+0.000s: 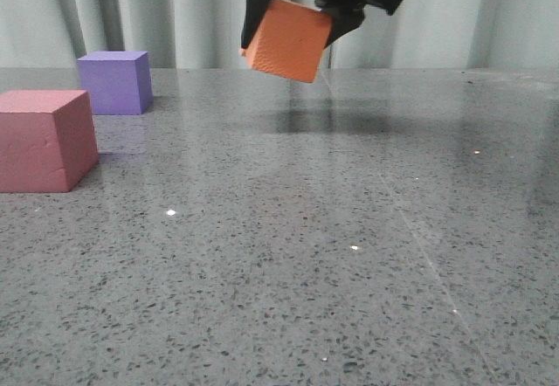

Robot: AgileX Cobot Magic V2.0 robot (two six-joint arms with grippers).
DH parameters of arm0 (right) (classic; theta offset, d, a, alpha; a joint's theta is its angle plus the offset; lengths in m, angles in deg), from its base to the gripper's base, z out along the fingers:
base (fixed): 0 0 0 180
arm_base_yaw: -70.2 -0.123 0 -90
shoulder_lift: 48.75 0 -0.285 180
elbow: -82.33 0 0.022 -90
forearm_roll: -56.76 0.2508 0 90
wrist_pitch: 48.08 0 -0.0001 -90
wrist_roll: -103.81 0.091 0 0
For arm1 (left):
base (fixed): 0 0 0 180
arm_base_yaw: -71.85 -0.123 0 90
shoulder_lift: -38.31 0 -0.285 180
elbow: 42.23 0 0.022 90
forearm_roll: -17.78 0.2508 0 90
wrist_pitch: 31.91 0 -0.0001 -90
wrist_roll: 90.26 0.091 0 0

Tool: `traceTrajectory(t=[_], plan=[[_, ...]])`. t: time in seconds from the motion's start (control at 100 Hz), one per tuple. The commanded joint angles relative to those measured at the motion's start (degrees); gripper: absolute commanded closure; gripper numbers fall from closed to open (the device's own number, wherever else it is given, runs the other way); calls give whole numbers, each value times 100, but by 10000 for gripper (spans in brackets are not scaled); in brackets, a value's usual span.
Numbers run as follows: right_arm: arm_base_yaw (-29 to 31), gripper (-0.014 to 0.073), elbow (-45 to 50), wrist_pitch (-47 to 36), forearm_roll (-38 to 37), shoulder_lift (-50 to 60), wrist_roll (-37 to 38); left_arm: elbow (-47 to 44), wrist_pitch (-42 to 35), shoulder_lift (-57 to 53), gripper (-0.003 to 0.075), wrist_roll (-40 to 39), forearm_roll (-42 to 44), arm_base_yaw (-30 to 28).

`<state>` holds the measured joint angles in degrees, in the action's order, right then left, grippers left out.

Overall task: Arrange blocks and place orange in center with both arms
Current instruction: 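Lift the orange cube with the right gripper and carry it toward table center, then set the orange cube down, open the right gripper and raise it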

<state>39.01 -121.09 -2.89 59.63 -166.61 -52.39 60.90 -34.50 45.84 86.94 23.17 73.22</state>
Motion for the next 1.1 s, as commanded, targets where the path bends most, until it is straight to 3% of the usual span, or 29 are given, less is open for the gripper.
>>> traceTrajectory(t=[0.0,0.18,0.92,1.01,1.09], plan=[[-157,484,-393,-201,-555,185,500,-320,-424,-186,739,-47,-45,-17],[-461,484,-518,-82,-1270,46,1082,-320,-424,-186,739,-47,-45,-17],[-504,480,-518,-88,-922,-341,1200,-320,-424,-186,739,-47,-45,-17],[-504,423,-518,-50,-922,-341,1150,-320,-424,-186,739,-47,-45,-17],[-504,287,-518,0,-906,-341,955,-320,-424,-186,739,-47,-45,-17]])
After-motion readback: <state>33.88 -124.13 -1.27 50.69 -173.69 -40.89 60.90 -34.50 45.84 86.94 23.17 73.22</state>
